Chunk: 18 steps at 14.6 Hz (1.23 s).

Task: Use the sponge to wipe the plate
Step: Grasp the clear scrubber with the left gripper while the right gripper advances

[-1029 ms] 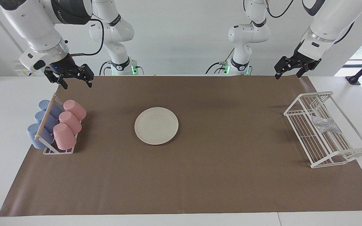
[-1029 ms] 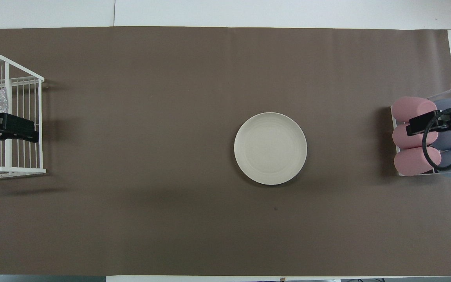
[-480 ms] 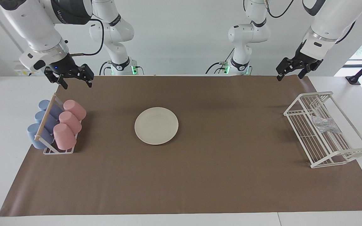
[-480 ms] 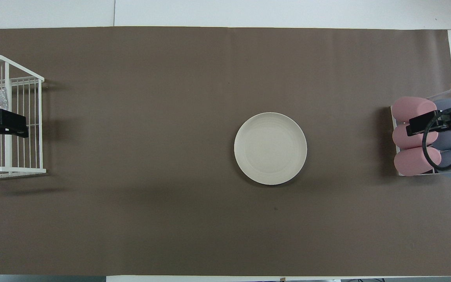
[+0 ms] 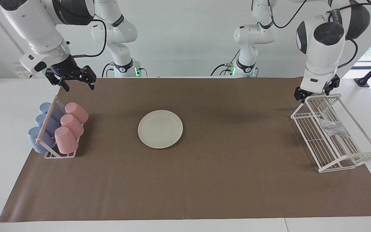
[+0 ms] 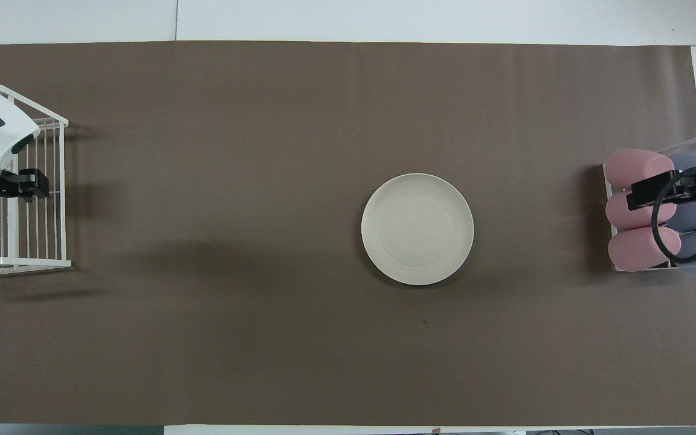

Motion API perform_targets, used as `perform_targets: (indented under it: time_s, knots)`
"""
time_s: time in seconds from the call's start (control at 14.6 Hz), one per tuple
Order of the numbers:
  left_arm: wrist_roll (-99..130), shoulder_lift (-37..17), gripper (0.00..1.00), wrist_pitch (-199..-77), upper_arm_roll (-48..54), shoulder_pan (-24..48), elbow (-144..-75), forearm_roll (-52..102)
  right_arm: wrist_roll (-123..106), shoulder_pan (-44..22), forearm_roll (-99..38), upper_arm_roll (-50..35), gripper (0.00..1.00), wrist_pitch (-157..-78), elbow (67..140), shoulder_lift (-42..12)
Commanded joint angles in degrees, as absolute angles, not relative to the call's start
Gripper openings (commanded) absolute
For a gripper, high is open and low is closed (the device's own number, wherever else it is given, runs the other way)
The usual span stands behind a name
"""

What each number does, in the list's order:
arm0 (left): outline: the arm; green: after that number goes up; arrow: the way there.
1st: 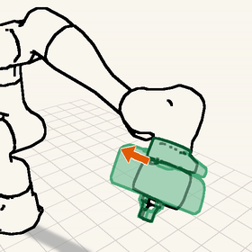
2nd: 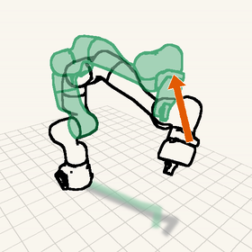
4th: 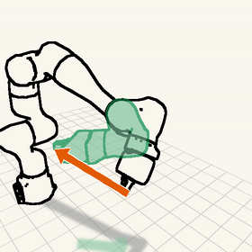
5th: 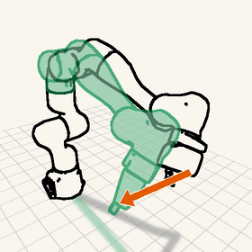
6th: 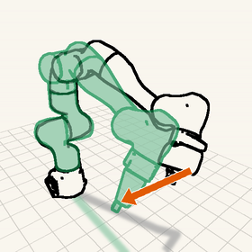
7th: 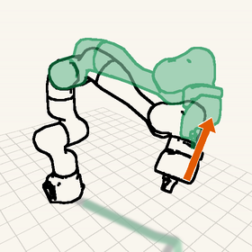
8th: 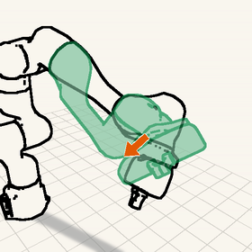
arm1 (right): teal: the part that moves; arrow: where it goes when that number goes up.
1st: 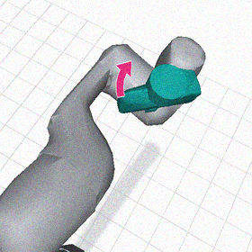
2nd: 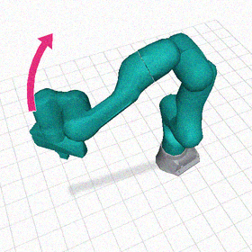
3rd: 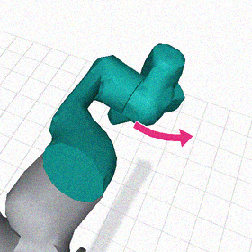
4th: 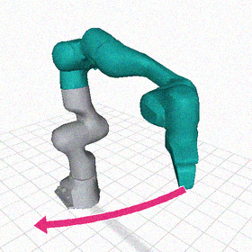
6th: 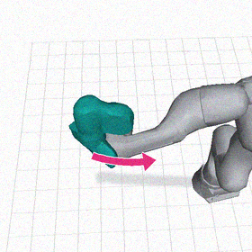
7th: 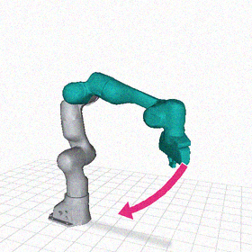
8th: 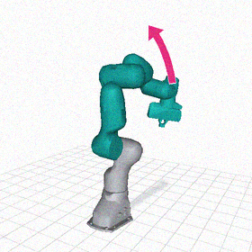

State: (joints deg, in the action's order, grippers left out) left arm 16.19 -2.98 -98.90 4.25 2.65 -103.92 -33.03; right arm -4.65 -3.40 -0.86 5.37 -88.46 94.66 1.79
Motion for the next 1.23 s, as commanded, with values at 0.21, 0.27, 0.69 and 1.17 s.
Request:
perform_targets:
  time_s: [0.21,0.27,0.69,1.17]
  knots:
    - [22.66,-10.45,1.0,-105.28,3.69,3.08,-103.54,-47.19,-1.85,-3.34,-0.62,4.92,1.0,-89.03,96.85,3.6]
    - [24.59,-12.03,1.0,-106.77,3.6,2.73,-103.54,-48.07,-0.98,-3.43,-0.62,4.92,1.0,-89.03,96.86,3.6]
    - [25.4,-13.18,1.0,-110.21,3.6,0.88,-103.62,-50.01,0.35,-4.57,-0.62,4.92,1.0,-89.12,96.86,3.6]
    - [25.49,-13.36,0.06,-112.15,3.6,0.0,-103.62,-49.92,6.94,-4.66,-0.53,3.87,1.0,-88.42,95.54,3.17]
